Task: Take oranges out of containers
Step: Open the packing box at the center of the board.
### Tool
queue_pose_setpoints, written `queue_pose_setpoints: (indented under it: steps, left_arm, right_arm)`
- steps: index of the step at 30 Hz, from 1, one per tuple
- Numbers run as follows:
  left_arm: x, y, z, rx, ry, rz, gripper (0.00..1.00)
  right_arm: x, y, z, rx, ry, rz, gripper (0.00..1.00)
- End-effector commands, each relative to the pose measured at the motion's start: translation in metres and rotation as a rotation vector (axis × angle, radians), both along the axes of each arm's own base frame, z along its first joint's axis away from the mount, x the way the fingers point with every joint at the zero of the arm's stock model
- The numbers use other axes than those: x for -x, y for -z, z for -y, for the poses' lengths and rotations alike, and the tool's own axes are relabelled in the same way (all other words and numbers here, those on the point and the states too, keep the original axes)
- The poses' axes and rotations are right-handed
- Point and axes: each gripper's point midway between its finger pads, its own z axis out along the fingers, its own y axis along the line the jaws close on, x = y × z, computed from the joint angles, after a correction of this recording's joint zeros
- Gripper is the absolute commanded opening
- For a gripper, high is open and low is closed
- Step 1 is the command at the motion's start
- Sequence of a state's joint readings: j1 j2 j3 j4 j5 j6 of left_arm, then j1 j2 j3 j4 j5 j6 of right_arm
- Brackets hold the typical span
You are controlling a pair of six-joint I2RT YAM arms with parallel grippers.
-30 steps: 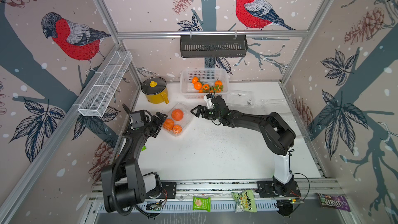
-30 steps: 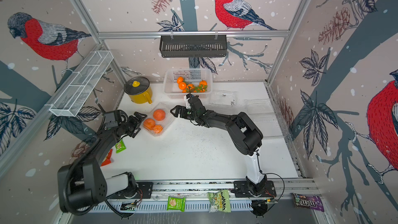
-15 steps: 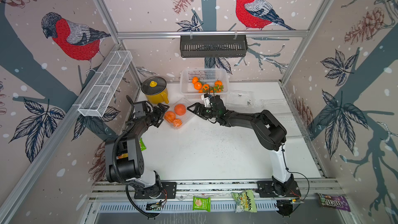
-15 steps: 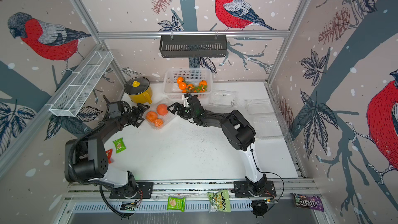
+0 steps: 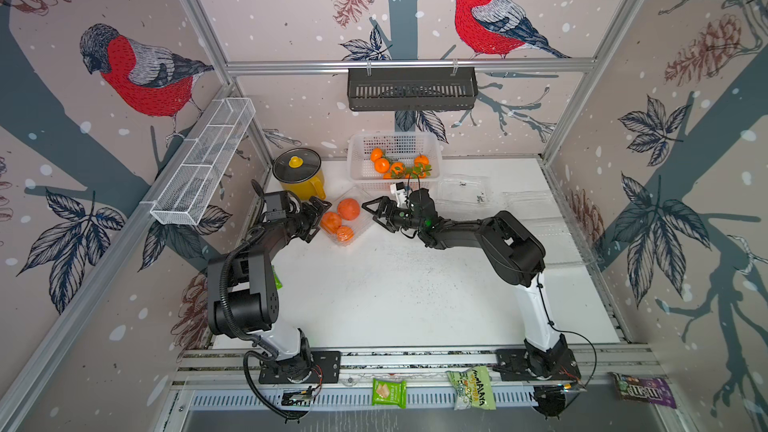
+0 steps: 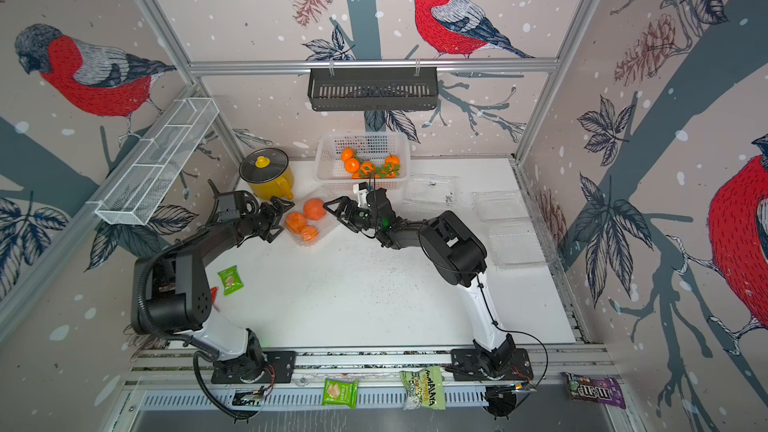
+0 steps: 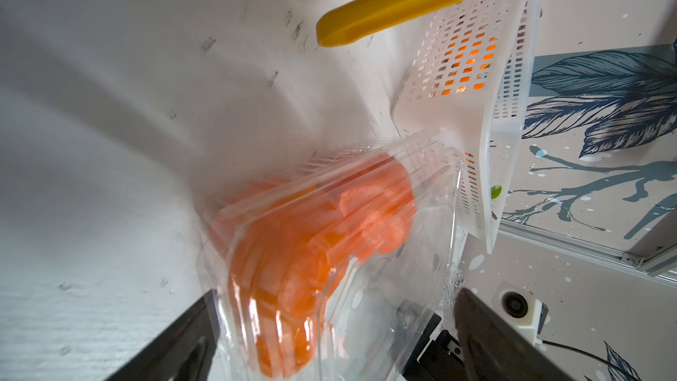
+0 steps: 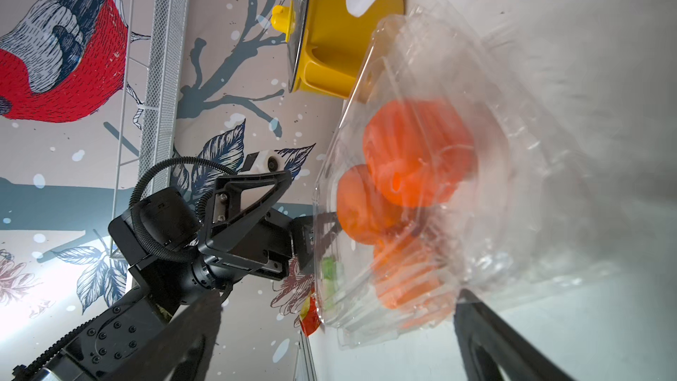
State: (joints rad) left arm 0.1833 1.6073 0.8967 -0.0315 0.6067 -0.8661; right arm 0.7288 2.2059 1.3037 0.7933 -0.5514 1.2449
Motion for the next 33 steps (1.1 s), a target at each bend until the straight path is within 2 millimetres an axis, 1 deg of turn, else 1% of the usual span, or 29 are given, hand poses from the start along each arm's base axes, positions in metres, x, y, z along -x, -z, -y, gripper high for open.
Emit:
queue_pose_setpoints:
  steps: [1,4,7,11,14,17,21,24,26,30,33]
  left_arm:
    - [-0.01,-0.008,0.002,0.004,0.008,0.042,0.97]
    - [-0.01,-0.007,0.003,0.006,0.011,0.04,0.97]
    - [-0.011,-0.006,0.005,0.011,0.015,0.04,0.97]
    - [-0.012,-0.003,0.012,0.027,0.027,0.033,0.97]
    - [-0.014,-0.002,0.013,0.031,0.027,0.033,0.97]
    - [-0.016,-0.002,0.015,0.039,0.027,0.033,0.97]
    - [-0.021,-0.001,0.019,0.048,0.032,0.032,0.97]
    - [-0.024,0.001,0.022,0.065,0.032,0.032,0.97]
    - [-0.025,0.003,0.026,0.079,0.035,0.03,0.97]
    - [-0.024,0.004,0.029,0.101,0.034,0.028,0.97]
    - [-0.023,0.005,0.03,0.109,0.034,0.027,0.97]
  right_arm:
    - [-0.002,-0.01,-0.004,-0.049,0.001,0.008,0.99]
    - [-0.002,-0.008,-0.007,-0.046,0.001,0.003,0.99]
    - [-0.003,-0.002,-0.013,-0.038,-0.003,-0.009,0.98]
    - [-0.001,0.004,-0.022,-0.036,-0.005,-0.026,0.97]
    - [0.002,0.004,-0.028,-0.045,-0.015,-0.029,0.97]
    - [0.012,-0.003,-0.039,-0.059,-0.056,-0.006,0.94]
    - [0.029,-0.007,-0.055,-0.056,-0.119,0.019,0.9]
    - [0.042,-0.001,-0.066,-0.053,-0.151,0.011,0.88]
    - [0.043,0.006,-0.071,-0.054,-0.147,-0.002,0.87]
    - [0.039,0.01,-0.076,-0.095,-0.119,-0.014,0.83]
    - [0.031,0.006,-0.074,-0.133,-0.08,-0.001,0.81]
